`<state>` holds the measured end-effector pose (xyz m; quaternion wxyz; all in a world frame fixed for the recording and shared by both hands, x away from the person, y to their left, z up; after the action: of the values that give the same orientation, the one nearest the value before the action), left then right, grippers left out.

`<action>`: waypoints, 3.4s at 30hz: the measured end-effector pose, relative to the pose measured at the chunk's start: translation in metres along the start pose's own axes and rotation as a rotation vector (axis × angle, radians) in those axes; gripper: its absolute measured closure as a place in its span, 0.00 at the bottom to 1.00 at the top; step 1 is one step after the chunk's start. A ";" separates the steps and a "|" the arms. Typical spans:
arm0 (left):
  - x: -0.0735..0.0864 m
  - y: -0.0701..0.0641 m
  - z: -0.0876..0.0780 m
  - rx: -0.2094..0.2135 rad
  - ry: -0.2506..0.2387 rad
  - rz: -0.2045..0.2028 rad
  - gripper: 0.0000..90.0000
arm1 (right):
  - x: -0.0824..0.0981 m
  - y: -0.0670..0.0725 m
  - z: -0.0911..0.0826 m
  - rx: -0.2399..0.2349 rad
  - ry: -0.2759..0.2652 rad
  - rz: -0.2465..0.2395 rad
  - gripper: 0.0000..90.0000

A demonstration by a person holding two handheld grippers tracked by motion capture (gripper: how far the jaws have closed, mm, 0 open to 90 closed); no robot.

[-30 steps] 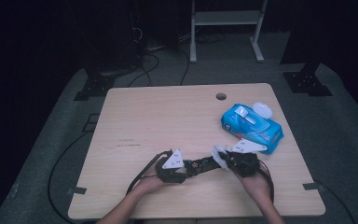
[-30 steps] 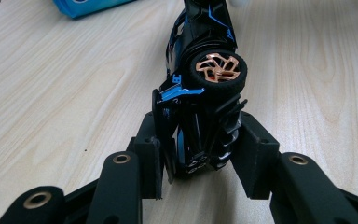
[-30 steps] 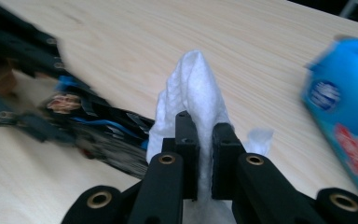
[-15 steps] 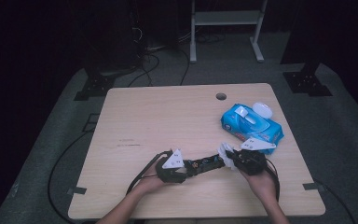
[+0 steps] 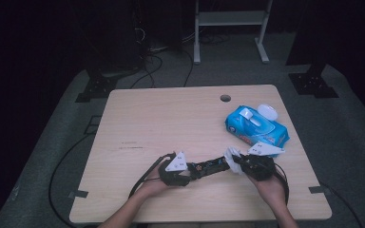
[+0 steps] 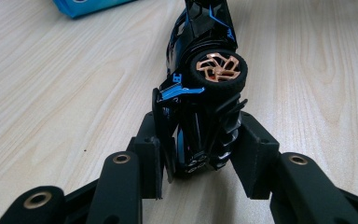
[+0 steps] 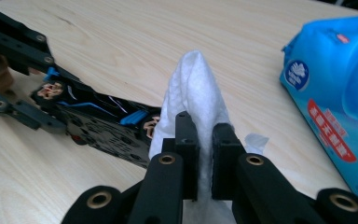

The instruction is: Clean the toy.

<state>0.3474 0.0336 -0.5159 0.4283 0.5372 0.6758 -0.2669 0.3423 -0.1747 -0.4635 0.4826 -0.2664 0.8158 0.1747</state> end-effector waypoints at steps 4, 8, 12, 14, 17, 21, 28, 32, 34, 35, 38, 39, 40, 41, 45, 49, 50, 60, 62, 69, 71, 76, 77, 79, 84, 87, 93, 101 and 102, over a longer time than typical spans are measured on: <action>0.000 0.000 0.000 0.000 -0.001 0.000 0.64 | -0.005 0.011 0.004 -0.039 -0.010 -0.032 0.93; 0.000 0.000 0.000 -0.001 0.000 0.000 0.64 | 0.000 0.003 0.005 -0.018 0.003 -0.009 0.93; 0.000 0.001 0.000 0.001 -0.001 -0.001 0.64 | -0.002 0.002 0.003 -0.007 -0.006 0.017 0.93; 0.000 0.001 0.000 0.002 -0.003 -0.004 0.64 | -0.010 0.013 0.005 -0.030 -0.019 -0.024 0.93; 0.000 0.000 0.000 0.000 -0.002 -0.005 0.64 | -0.019 0.036 0.015 -0.086 -0.026 -0.073 0.93; 0.000 0.000 0.000 -0.001 -0.003 -0.005 0.64 | -0.014 0.054 0.032 -0.108 0.016 -0.131 0.93; 0.000 -0.001 0.001 0.003 -0.007 -0.006 0.64 | -0.013 0.046 0.029 -0.069 0.010 -0.121 0.93; 0.000 -0.001 0.001 0.002 -0.006 -0.007 0.64 | -0.013 0.057 0.033 -0.097 0.012 -0.152 0.93; 0.000 -0.001 0.001 0.001 -0.006 -0.006 0.64 | -0.013 0.050 0.032 -0.073 0.015 -0.141 0.93; 0.000 0.000 0.001 0.001 -0.007 -0.003 0.64 | -0.013 0.045 0.029 -0.053 0.007 -0.131 0.93; 0.000 0.000 0.001 0.005 -0.010 -0.008 0.64 | -0.012 0.030 0.020 -0.026 -0.014 -0.098 0.93; 0.000 0.000 0.001 0.005 -0.010 -0.009 0.64 | -0.011 0.026 0.019 -0.020 -0.009 -0.088 0.93; 0.000 0.000 0.001 0.003 -0.008 -0.005 0.64 | -0.008 0.021 0.018 -0.009 -0.002 -0.089 0.93; 0.000 0.000 0.001 0.002 -0.008 -0.003 0.64 | -0.006 0.017 0.018 -0.006 -0.004 -0.085 0.93; 0.000 -0.001 0.001 0.002 0.000 0.008 0.64 | -0.005 0.006 0.012 0.023 -0.004 -0.042 0.93; 0.000 0.000 0.001 0.002 -0.002 0.004 0.64 | -0.004 0.003 0.008 0.045 -0.003 -0.041 0.93; 0.000 0.000 0.000 0.002 -0.001 0.004 0.64 | -0.004 0.002 0.008 0.044 0.000 -0.036 0.93; 0.000 0.000 0.000 0.004 -0.002 0.000 0.64 | -0.007 0.023 0.016 -0.017 0.008 -0.113 0.93; 0.000 0.000 0.000 0.003 0.000 0.003 0.64 | -0.006 0.020 0.016 -0.012 0.007 -0.106 0.93; 0.000 0.000 0.001 0.006 -0.003 0.000 0.64 | -0.003 0.005 0.009 0.024 -0.005 -0.027 0.93; 0.000 0.000 0.001 0.007 -0.004 0.000 0.64 | -0.008 0.018 0.011 -0.029 -0.024 -0.052 0.93; 0.000 0.000 0.001 0.005 -0.003 -0.002 0.64 | -0.020 0.049 0.015 -0.121 -0.052 -0.109 0.93; 0.000 0.000 0.001 0.005 -0.003 -0.002 0.64 | -0.019 0.049 0.016 -0.117 -0.044 -0.112 0.93; 0.000 0.000 0.001 0.004 -0.006 -0.003 0.64 | -0.012 0.042 0.019 -0.080 -0.009 -0.113 0.93; 0.001 0.000 0.006 -0.004 0.005 -0.008 0.62 | -0.007 0.036 0.022 -0.092 -0.011 -0.058 0.93; 0.000 -0.002 0.009 -0.009 0.019 0.003 0.58 | -0.006 0.035 0.023 -0.095 -0.012 -0.056 0.93; 0.000 -0.002 0.012 -0.017 0.038 0.007 0.60 | -0.006 0.036 0.023 -0.097 -0.013 -0.047 0.93; -0.006 -0.001 0.009 -0.038 0.019 0.012 0.65 | -0.006 0.035 0.022 -0.094 -0.017 -0.025 0.93; -0.007 -0.001 0.007 -0.041 0.011 0.013 0.65 | -0.007 0.034 0.022 -0.093 -0.021 -0.021 0.93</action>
<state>0.3488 0.0235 -0.5132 0.4373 0.5340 0.6801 -0.2473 0.3397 -0.1335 -0.4669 0.4799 -0.2956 0.7988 0.2102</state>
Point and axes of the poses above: each handheld gripper's, and its own axes: z roughly forward along the jaws, x roughly out of its underside, y roughly to its left, the point moved 7 cm from there along z, roughly forward along the jaws, and after that the axes turned 5 degrees about -y, right-handed, at the moved point
